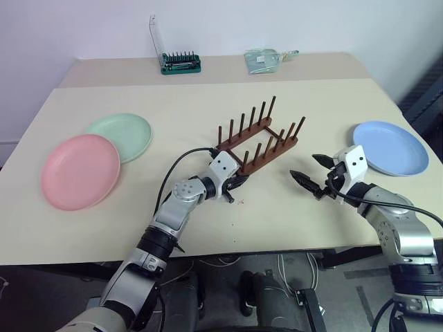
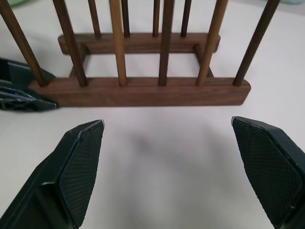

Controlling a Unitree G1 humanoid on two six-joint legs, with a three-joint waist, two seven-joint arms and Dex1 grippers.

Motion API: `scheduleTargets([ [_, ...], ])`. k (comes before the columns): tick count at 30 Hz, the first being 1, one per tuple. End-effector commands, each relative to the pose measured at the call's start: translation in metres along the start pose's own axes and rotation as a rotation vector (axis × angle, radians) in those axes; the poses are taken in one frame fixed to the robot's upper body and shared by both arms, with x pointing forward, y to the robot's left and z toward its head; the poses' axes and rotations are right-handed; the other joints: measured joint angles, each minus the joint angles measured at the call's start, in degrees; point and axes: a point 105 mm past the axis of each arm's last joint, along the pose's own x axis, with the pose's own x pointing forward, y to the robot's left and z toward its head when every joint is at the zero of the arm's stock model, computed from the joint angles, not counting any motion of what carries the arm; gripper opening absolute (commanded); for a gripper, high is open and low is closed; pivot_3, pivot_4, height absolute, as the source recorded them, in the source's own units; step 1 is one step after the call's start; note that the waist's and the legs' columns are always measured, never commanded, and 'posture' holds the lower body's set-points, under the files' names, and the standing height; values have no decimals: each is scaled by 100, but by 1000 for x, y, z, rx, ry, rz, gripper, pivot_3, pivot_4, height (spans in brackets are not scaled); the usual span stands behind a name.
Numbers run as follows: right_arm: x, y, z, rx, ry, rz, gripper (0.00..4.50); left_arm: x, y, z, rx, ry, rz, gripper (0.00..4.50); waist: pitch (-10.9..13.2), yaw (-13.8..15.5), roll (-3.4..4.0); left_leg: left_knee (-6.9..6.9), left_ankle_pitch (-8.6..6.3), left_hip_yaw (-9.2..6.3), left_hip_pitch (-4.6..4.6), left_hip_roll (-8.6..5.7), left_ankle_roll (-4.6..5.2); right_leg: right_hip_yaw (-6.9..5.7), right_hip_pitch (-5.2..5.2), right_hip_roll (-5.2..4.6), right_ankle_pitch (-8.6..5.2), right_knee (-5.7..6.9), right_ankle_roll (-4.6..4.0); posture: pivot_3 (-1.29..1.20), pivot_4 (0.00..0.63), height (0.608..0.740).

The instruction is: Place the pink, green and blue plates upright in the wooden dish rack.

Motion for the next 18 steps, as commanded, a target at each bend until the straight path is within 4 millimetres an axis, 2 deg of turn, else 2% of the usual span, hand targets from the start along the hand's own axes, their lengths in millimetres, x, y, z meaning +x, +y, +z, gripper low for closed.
scheduleTargets([
  [1, -7, -3, 12, -83, -10, 0, 4401, -10, -13, 11, 15, -71, -180, 742, 0, -7, 0, -1, 0, 1, 0, 0, 0, 0, -2, 0, -1, 0, -2, 0, 150, 730],
  [5, -9, 0, 9, -95, 15, 27, 4401, -27, -9, 13, 58, -60, -337, 742, 0, -8, 0, -2, 0, 3, -3, 1, 0, 0, -7, 3, -8, 1, -15, 0, 150, 730],
  [9, -11, -2, 6, -97, 23, 19, 4401, -30, 13, -6, 163, 61, -341, 742, 0, 6, -1, 2, 0, 0, -5, -1, 0, 0, -5, 1, -9, 0, -15, 0, 150, 730],
  [12, -13, -3, 6, -100, 24, 14, 4401, -29, 21, -9, 165, 74, -343, 742, 1, -6, -1, 3, -1, 2, -7, -2, 1, 0, -6, -1, -7, -2, -13, 0, 150, 730],
  [18, -16, -5, 3, -112, 46, 9, 4401, -29, 33, -14, 135, 90, -272, 3702, 1, -9, -1, 2, -1, 2, -6, 0, 3, 0, -6, 0, 1, -1, 2, 0, 150, 730],
])
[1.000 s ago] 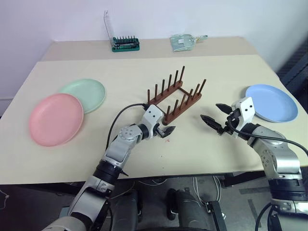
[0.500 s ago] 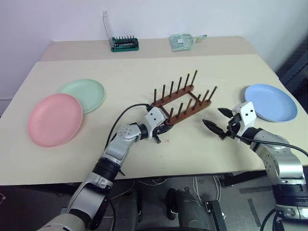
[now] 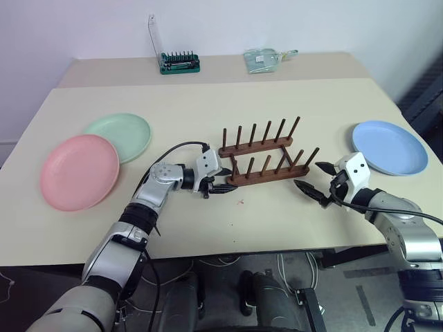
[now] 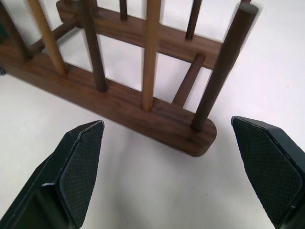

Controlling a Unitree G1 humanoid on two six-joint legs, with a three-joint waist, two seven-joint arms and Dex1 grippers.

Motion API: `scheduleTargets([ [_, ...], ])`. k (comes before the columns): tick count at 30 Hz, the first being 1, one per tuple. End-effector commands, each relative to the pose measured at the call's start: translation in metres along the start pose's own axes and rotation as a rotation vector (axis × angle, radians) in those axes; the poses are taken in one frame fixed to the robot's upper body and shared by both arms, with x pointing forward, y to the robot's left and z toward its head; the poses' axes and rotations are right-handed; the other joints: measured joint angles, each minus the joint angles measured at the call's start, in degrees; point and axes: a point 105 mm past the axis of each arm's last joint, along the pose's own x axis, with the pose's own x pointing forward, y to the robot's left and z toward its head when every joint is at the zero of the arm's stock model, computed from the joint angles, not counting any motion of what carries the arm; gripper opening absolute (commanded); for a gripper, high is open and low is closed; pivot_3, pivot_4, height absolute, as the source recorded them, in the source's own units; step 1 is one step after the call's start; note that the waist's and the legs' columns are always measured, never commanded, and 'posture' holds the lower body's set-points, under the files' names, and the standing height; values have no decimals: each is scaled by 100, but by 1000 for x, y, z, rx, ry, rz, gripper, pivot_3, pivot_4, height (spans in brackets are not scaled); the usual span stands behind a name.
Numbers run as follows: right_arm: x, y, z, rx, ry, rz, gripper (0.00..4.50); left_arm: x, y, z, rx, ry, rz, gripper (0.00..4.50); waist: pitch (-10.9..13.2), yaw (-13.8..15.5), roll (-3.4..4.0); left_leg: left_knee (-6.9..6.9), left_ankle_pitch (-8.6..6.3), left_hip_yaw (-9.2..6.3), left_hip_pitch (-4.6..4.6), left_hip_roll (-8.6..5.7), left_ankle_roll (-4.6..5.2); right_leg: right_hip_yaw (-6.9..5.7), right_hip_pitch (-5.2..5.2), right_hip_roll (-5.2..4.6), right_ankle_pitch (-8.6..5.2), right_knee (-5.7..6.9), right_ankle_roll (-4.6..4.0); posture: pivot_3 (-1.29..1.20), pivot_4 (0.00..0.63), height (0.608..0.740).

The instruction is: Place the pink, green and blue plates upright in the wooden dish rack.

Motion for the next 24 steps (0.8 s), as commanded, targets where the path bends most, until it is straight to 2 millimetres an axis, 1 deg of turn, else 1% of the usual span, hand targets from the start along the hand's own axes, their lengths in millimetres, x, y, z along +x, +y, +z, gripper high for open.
scheduleTargets([
  [1, -7, -4, 14, -70, -19, -9, 4401, -5, 2, -10, 11, 53, 31, 4205, 0, -1, 0, 0, 0, 0, 0, 1, 0, 0, 0, 0, 0, 0, 0, 0, 150, 730],
  [2, -8, -2, 11, -78, -4, -1, 4401, -11, 3, -14, -12, 73, 50, 4470, 0, -1, 0, -1, 0, 0, 0, 1, 0, 0, 0, 0, 0, 0, 1, 0, 150, 730],
  [4, -9, 0, 7, -85, 16, 12, 4401, -19, 3, -19, -56, 90, 69, 4470, -1, -13, 0, -2, 0, 0, 2, 2, 0, 0, 0, 0, 1, 0, 2, 0, 150, 730],
  [5, -10, 1, 4, -91, 34, 18, 4401, -25, -2, -22, -81, 96, 61, 4470, -1, -29, 0, -4, 0, 1, 3, 2, 0, 0, 1, 2, 1, 0, 2, 0, 150, 730],
  [6, -9, 4, 1, -90, 47, 34, 3873, -32, -10, -23, -110, 96, 39, 3916, -2, -46, 0, -5, 0, 2, 6, 6, 0, 1, 1, 3, 1, 1, 2, 0, 150, 730],
  [7, -8, 7, -2, -88, 56, 53, 3657, -37, -22, -22, -136, 96, 2, 3612, -3, -99, 1, -7, 0, 3, 8, 7, 0, 1, 1, 5, 1, 2, 2, 0, 150, 730],
  [8, -7, 9, -3, -84, 59, 61, 2991, -40, -32, -21, -147, 97, -33, 2951, -3, -122, 1, -13, 0, 4, 13, 10, -1, 3, 1, 8, 1, 3, 2, 0, 150, 730],
  [9, -6, 10, -4, -80, 62, 62, 2618, -42, -42, -19, -149, 99, -61, 2549, -4, -144, 3, -16, 0, 2, 17, 12, -1, 3, 3, 9, 0, 7, 1, 0, 150, 730],
  [10, -4, 10, -5, -77, 69, 64, 2133, -41, -51, -17, -144, 101, -84, 2080, -5, -148, 5, -17, -1, 3, 19, 13, -1, 3, 1, 9, -1, 11, -1, 0, 150, 730],
  [12, -2, 12, -9, -76, 86, 71, 1064, -38, -62, -13, -130, 104, -104, 1041, -7, -115, 7, -16, 0, 2, 22, 12, -1, 3, 5, 7, -3, 12, -3, 0, 150, 730],
  [13, 1, 14, -13, -83, 108, 74, 430, -33, -68, -11, -117, 110, -112, 577, -7, -94, 9, -14, 0, 2, 21, 11, -2, 3, 7, 4, -13, 10, -19, 0, 150, 730],
  [14, 7, 17, -17, -102, 128, 75, 84, -24, -70, -10, -111, 109, -92, 577, -8, -50, 9, -12, 0, 0, 22, 10, -2, 3, 11, 1, -14, 10, -20, 0, 150, 730],
  [16, 13, 20, -22, -127, 147, 76, 84, -15, -71, -8, -109, 110, -63, 577, -10, 23, 9, -6, -1, 0, 22, 7, -2, 3, 18, -3, -15, 2, -21, 0, 150, 730],
  [19, 23, 22, -25, -113, 160, 68, 84, -5, -64, -12, -61, 141, 9, 577, -17, 39, 4, -1, -1, -1, 22, 4, -2, 2, 27, -8, -14, -1, -20, 0, 150, 730],
  [20, 31, 21, -27, -115, 168, 47, 84, 1, -58, -16, -24, 157, 65, 577, -20, 34, 2, -1, -1, -2, 25, 4, -2, 2, 31, -8, -14, -2, -19, 0, 150, 730],
  [21, 38, 18, -28, -128, 176, 21, 84, 5, -49, -21, -26, 176, 134, 577, -22, 28, 2, -2, -1, -3, 37, 4, -2, 1, 44, -8, -14, -3, -19, 0, 150, 730],
  [23, 49, 14, -28, -150, 183, -21, 84, 9, -35, -27, -25, 197, 231, 577, -32, 15, -1, -3, -3, -5, 89, 5, -3, -2, 96, -8, -15, -13, -19, 0, 150, 730],
  [24, 54, 10, -27, -156, 180, -52, 84, 9, -27, -28, -20, 196, 282, 577, -36, 3, -4, -3, -6, -11, 95, 6, -9, -6, 105, -9, -16, -17, -18, 0, 150, 730],
])
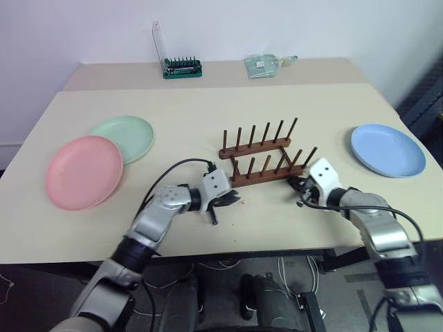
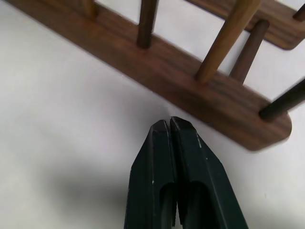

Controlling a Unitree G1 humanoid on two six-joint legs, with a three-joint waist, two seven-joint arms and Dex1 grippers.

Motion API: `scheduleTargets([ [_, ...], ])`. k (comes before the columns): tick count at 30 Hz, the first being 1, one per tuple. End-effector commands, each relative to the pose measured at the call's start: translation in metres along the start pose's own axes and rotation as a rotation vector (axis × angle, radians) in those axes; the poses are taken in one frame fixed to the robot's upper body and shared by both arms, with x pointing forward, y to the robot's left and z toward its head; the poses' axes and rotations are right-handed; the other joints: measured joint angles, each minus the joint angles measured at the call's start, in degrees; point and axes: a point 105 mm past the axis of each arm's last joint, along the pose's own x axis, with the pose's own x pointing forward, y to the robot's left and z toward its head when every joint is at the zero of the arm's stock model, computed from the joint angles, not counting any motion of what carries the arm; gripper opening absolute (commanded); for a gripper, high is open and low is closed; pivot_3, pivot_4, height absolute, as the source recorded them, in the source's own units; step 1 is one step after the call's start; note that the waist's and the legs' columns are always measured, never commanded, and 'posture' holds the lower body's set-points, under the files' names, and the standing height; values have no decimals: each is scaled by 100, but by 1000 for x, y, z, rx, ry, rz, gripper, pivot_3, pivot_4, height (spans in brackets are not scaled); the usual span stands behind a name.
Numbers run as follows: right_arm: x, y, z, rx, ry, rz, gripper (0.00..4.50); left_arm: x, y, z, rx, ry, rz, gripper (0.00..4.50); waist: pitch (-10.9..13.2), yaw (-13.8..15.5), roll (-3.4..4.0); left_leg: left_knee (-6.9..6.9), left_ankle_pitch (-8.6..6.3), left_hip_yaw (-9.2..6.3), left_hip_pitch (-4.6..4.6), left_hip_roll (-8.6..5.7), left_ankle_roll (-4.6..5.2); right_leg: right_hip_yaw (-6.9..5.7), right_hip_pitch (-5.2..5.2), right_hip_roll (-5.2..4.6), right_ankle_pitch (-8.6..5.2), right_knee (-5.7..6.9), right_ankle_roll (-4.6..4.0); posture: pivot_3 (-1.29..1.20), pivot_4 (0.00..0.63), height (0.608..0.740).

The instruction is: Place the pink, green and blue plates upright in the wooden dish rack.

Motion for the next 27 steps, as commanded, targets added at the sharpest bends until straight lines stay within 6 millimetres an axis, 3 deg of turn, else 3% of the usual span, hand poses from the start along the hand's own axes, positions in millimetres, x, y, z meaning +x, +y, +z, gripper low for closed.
scheduleTargets([
  [1, 17, -13, -3, -24, 30, -104, 84, 4, 31, -30, -2, 117, 223, 577, -10, -21, -5, -1, -5, -5, -1, 2, -9, -6, 2, 0, 0, -7, 0, 0, 150, 730],
  [4, 27, -21, 3, -23, 18, -149, 84, 4, 49, -37, -32, 127, 322, 577, -23, -32, -1, -2, -7, -9, 3, 3, -13, -9, 4, 0, 0, -5, 0, 0, 150, 730],
  [12, 33, -18, 7, -41, -5, -123, 84, -4, 65, -48, -42, 137, 445, 577, -42, -72, 4, -12, 4, -2, 5, 4, 6, -6, -4, 2, 1, 4, -3, 0, 150, 730],
  [15, 30, -15, 6, -45, -7, -109, 84, -5, 64, -47, -94, 114, 447, 577, -42, -96, 4, -12, 3, -3, 7, 6, 6, -6, -4, 3, 1, 4, -3, 0, 150, 730],
  [19, 20, -11, 18, -106, -60, -61, 84, -11, 52, -29, -39, 29, 387, 577, -43, -172, 7, -24, 2, 1, 6, 7, 4, -5, -10, 3, -1, 3, -2, 0, 150, 730],
  [21, 10, -2, 37, -127, -136, 19, 84, -27, 54, -11, -59, -59, 386, 577, -42, -180, 8, -30, 2, 3, 3, 8, 5, -4, -16, 4, -2, 3, -2, 0, 150, 730],
  [23, 1, 9, 51, -167, -175, 115, 84, -55, 59, 13, -123, -174, 397, 577, -34, -187, 12, -33, 2, 3, -9, 12, 5, -3, -31, 8, -2, 4, -3, 0, 150, 730],
  [24, -2, 12, 54, -181, -178, 140, 52, -65, 60, 20, -149, -209, 400, 1083, -26, -188, 12, -36, 2, 4, -13, 13, 5, -1, -38, 9, -2, 6, -4, 0, 150, 730],
  [27, -3, 23, 71, -222, -222, 201, 52, -119, 77, 40, -204, -317, 528, 2336, -16, -161, 7, -32, 3, 4, -26, 14, 5, 0, -54, 11, -3, 13, -5, 0, 150, 730],
])
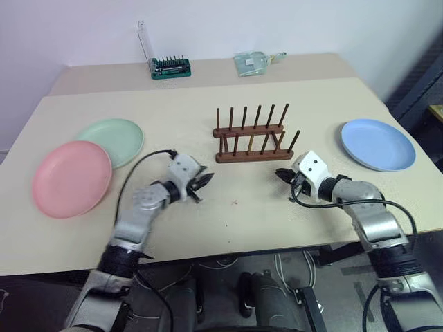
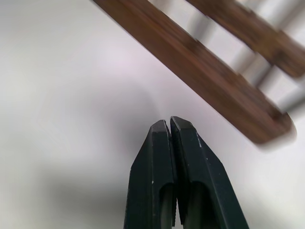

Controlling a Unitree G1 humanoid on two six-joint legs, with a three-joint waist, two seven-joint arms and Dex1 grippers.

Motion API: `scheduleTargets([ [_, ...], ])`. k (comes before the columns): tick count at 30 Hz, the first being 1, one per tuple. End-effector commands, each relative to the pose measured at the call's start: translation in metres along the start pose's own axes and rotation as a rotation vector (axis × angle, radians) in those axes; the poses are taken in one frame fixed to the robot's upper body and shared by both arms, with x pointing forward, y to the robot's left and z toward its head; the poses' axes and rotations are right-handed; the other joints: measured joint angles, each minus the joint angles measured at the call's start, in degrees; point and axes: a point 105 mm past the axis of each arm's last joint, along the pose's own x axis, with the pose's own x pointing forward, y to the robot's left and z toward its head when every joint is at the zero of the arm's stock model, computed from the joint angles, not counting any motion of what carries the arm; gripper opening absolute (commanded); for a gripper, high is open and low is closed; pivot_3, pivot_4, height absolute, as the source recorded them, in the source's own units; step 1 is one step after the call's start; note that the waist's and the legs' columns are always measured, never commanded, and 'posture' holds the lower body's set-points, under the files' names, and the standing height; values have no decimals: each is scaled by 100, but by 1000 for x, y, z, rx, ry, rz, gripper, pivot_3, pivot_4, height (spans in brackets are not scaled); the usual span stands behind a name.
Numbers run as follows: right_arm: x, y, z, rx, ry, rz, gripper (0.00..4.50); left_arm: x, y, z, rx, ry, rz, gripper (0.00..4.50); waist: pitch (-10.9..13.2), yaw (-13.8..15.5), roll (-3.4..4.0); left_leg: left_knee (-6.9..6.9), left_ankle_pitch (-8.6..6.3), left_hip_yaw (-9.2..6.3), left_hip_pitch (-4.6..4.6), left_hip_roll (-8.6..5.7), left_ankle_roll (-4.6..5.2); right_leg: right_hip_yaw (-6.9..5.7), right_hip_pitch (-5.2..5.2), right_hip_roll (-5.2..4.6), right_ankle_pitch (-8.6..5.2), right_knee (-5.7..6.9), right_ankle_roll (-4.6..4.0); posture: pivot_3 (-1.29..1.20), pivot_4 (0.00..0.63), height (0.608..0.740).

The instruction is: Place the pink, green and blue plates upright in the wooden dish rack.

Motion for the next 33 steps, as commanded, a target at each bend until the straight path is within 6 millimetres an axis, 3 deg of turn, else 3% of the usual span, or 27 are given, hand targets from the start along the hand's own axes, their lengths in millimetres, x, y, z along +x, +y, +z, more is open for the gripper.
scheduleTargets([
  [1, 1, 7, 35, -64, -97, 63, 52, -45, 43, 62, -35, -203, 185, 2846, 2, 9, -3, 0, 0, -2, 0, 1, 0, 0, 0, 0, -1, -1, -1, 0, 150, 730],
  [4, 7, 12, 49, -43, -141, 102, 52, -97, 103, 84, -147, -333, 565, 4413, 3, 11, -3, 0, -1, -3, 2, -3, -1, -1, 7, -3, -2, -6, -1, 0, 150, 730],
  [6, 12, 15, 56, -7, -172, 139, 52, -144, 136, 87, -231, -400, 852, 4468, 5, 11, -7, 0, 0, -2, 1, -6, 0, -1, 8, -4, -1, -8, 0, 0, 150, 730],
  [7, 13, 16, 57, 4, -180, 150, 52, -158, 142, 85, -254, -405, 932, 4468, 6, 5, -9, 0, 0, -2, 1, -7, 0, -1, 9, -4, 0, -9, 2, 0, 150, 730],
  [8, 14, 18, 61, 36, -192, 188, 306, -181, 151, 73, -266, -367, 1064, 4491, 7, 4, -10, 0, 0, 0, 1, -7, 0, 0, 9, -5, 0, -9, 3, 0, 150, 730],
  [10, 14, 24, 67, 66, -206, 248, 915, -208, 154, 55, -289, -300, 1212, 4500, 7, 13, -12, -1, -1, 4, 1, -9, 1, 0, 10, -6, 0, -8, 5, 0, 150, 730],
  [12, 16, 25, 74, 47, -226, 264, 1860, -241, 151, 32, -393, -284, 1401, 4500, 11, 32, -19, -1, -1, 5, 1, -9, 1, 0, 12, -7, 0, -8, 5, 0, 150, 730],
  [14, 18, 22, 77, 56, -233, 260, 2897, -262, 143, 13, -510, -283, 1515, 4500, 16, 45, -31, 3, -1, 4, 1, -10, 1, 0, 15, -11, 0, -11, 4, 0, 150, 730],
  [16, 18, 23, 76, 51, -230, 276, 3840, -270, 133, 5, -564, -284, 1563, 4500, 24, 92, -64, 7, -2, 0, 2, -9, -1, -2, 16, -10, -1, -9, 2, 0, 150, 730],
  [19, 23, 28, 75, 13, -226, 302, 3840, -272, 116, -17, -679, -237, 1600, 4500, 19, 149, -73, 9, -13, 0, 3, -8, -19, -4, 18, -13, 0, -15, -1, 0, 150, 730],
  [23, 27, 31, 83, -1, -257, 314, 3840, -244, 104, -45, -841, -129, 1478, 4500, 20, 155, -74, 9, -13, -1, 2, -8, -20, -6, 19, -13, 0, -18, -1, 0, 150, 730],
  [26, 28, 31, 86, -6, -273, 311, 3840, -231, 103, -55, -946, -130, 1424, 4500, 21, 145, -76, 9, -13, -1, 2, -7, -20, -7, 19, -11, 0, -18, -2, 0, 150, 730],
  [29, 28, 30, 87, -13, -279, 301, 3891, -225, 107, -61, -1009, -146, 1413, 3636, 20, 148, -74, 6, -13, -1, 3, -7, -21, -7, 18, -11, -1, -18, -2, 0, 150, 730],
  [33, 25, 28, 86, -21, -281, 272, 3891, -223, 112, -66, -1079, -179, 1436, 1590, 20, 156, -73, 6, -13, -1, 3, -8, -20, -8, 19, -13, -1, -19, -2, 0, 150, 730],
])
